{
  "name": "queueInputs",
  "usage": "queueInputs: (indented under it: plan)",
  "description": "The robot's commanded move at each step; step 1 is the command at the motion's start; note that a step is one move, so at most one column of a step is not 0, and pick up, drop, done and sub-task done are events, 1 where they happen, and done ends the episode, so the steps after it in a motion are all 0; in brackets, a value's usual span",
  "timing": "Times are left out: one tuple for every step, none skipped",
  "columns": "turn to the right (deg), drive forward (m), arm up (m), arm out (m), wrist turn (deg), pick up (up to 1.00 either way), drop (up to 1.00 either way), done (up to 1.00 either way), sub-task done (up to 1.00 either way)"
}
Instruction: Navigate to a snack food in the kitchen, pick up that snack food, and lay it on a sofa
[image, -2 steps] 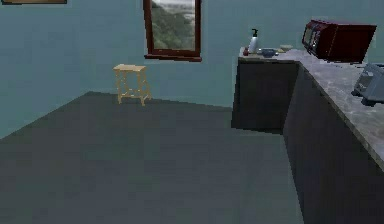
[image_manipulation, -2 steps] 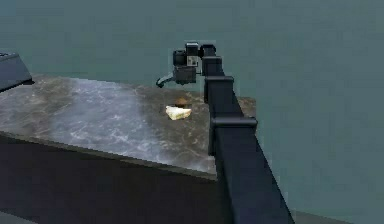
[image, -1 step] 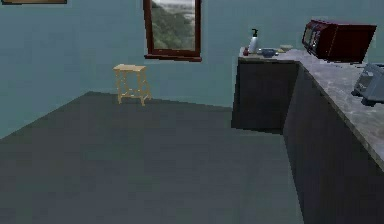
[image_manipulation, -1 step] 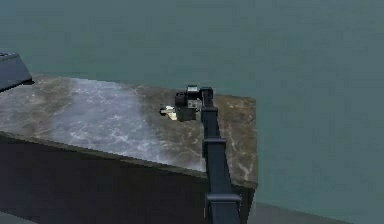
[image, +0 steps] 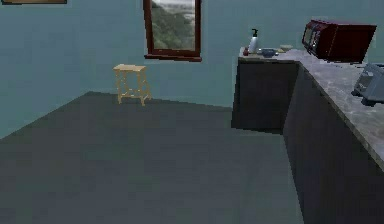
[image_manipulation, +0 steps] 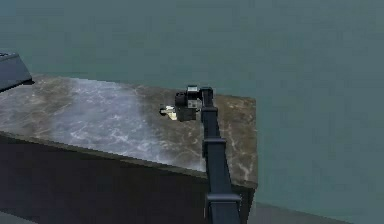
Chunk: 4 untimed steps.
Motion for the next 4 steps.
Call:
queueInputs:
  plan:
    - [0.0, 0.00, 0.10, 0.00, 0.0, 0.00, 0.00, 0.00, 0.00]
    - [0.0, 0.00, 0.04, 0.00, 0.0, 0.00, 0.00, 0.00, 0.00]
    - [0.0, 0.00, 0.00, 0.00, -45.0, 0.00, 0.00, 0.00, 0.00]
    - [0.0, 0.00, 0.00, 0.00, -45.0, 0.00, 0.00, 0.00, 0.00]
